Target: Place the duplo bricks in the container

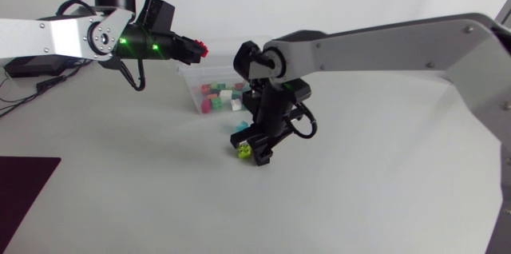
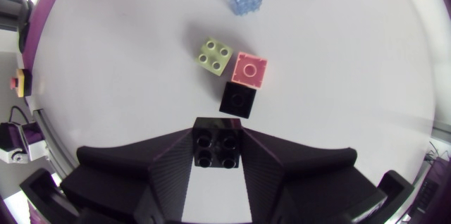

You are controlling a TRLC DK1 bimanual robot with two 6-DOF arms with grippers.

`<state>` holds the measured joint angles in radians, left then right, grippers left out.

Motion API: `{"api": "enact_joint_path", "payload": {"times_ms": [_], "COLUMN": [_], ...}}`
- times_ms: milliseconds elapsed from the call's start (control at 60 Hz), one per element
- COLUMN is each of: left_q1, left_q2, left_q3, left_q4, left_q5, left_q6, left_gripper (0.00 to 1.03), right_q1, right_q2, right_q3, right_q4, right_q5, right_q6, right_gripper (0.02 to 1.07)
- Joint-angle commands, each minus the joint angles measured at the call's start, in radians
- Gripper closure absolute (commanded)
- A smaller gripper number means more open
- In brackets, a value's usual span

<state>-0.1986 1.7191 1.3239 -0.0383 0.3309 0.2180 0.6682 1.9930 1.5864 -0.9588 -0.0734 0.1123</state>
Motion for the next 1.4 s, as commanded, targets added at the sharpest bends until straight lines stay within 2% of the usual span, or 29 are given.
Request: {"api": "enact_joint_path", "payload": {"times_ms": [0, 417, 467, 550, 583, 600, 617, 633, 700, 917, 1050, 1383], "left_q1": [-0.005, -0.041, -0.042, -0.051, -0.053, -0.053, -0.053, -0.053, -0.055, -0.053, -0.055, -0.084], "left_q2": [0.046, 0.189, 0.198, 0.217, 0.224, 0.226, 0.229, 0.231, 0.238, 0.180, 0.077, -0.092], "left_q3": [0.057, 0.167, 0.179, 0.198, 0.207, 0.207, 0.212, 0.215, 0.225, 0.166, 0.046, -0.258], "left_q4": [0.014, 0.103, 0.103, 0.120, 0.120, 0.120, 0.121, 0.124, 0.129, 0.127, 0.110, 0.112], "left_q5": [-0.007, -0.118, -0.125, -0.153, -0.162, -0.162, -0.168, -0.171, -0.191, -0.191, -0.179, -0.122], "left_q6": [-0.039, -0.074, -0.075, -0.075, -0.075, -0.075, -0.077, -0.077, -0.078, -0.077, -0.051, 0.118], "left_gripper": [0.82, 0.82, 0.79, 0.57, 0.40, 0.37, 0.25, 0.18, 0.05, 0.04, 0.05, 0.05], "right_q1": [-0.013, -0.061, -0.068, -0.078, -0.081, -0.084, -0.085, -0.087, -0.098, -0.121, -0.133, -0.170], "right_q2": [-0.033, -0.126, -0.132, -0.140, -0.142, -0.142, -0.142, -0.142, -0.138, -0.103, -0.066, 0.012], "right_q3": [-0.025, -0.002, 0.001, 0.012, 0.018, 0.023, 0.027, 0.030, 0.057, 0.144, 0.198, 0.316], "right_q4": [-0.012, -0.015, -0.015, -0.015, -0.015, -0.015, -0.015, -0.015, -0.014, 0.026, 0.071, 0.178], "right_q5": [0.006, 0.000, 0.000, -0.002, -0.002, -0.002, -0.002, -0.002, -0.002, -0.003, 0.001, -0.002], "right_q6": [0.012, 0.001, -0.002, -0.010, -0.010, -0.011, -0.011, -0.013, -0.016, -0.023, -0.017, -0.016], "right_gripper": [0.70, 0.70, 0.70, 0.70, 0.70, 0.70, 0.70, 0.70, 0.70, 0.70, 0.70, 0.70]}}
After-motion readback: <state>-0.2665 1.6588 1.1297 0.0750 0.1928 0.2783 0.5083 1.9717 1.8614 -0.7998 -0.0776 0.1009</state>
